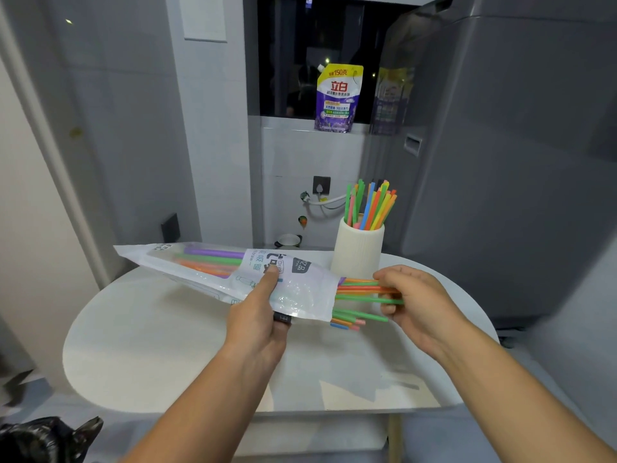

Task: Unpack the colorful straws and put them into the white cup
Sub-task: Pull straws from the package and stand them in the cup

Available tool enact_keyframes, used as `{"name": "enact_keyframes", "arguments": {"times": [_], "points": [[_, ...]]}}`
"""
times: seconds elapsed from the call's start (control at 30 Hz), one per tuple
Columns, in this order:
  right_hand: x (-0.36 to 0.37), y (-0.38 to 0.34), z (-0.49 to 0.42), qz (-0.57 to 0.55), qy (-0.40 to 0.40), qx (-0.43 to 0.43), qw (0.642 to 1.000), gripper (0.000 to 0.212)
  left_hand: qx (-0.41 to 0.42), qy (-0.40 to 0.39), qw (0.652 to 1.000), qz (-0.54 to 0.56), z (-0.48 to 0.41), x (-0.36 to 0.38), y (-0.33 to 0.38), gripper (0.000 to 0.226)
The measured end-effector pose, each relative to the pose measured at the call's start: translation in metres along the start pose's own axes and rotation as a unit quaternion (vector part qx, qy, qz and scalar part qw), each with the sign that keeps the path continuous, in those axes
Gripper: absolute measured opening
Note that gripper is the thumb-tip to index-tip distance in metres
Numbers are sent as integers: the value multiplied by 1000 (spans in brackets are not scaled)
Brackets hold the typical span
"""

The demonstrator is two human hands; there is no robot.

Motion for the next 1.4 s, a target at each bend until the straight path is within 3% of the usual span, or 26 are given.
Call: {"name": "enact_keyframes", "arguments": {"times": [0.17, 0.43, 0.57, 0.73, 0.97, 1.23, 1.4], "points": [[8, 5, 5, -122, 18, 1, 992, 12, -5, 19, 1000, 20, -3, -3, 2, 35], [32, 17, 20, -128, -31, 22, 991, 54, -10, 40, 998, 44, -6, -4, 9, 41], [33, 16, 22, -115, -36, 33, 992, 43, -13, 35, 998, 48, -8, -4, 8, 42], [25, 5, 22, -48, -41, 9, 998, 16, 2, 27, 999, 40, -8, -4, 8, 42], [13, 1, 5, -63, -31, 11, 997, 15, -4, 24, 999, 36, -4, -1, 6, 42], [17, 3, 2, -189, 28, 52, 980, 8, -4, 29, 999, 39, -3, 2, 5, 43], [31, 4, 10, -252, 45, 36, 966, 15, -7, 30, 998, 49, -5, 1, 4, 44]]}}
Point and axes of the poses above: each hand's wrist, its own z-axis away from the middle knuckle, its own x-axis out of the palm, y = z × x, the point moved 5 cm from there along -z, towards the middle knuckle, and after that the axes turned 10 degrees about y, right-handed, at the moved point
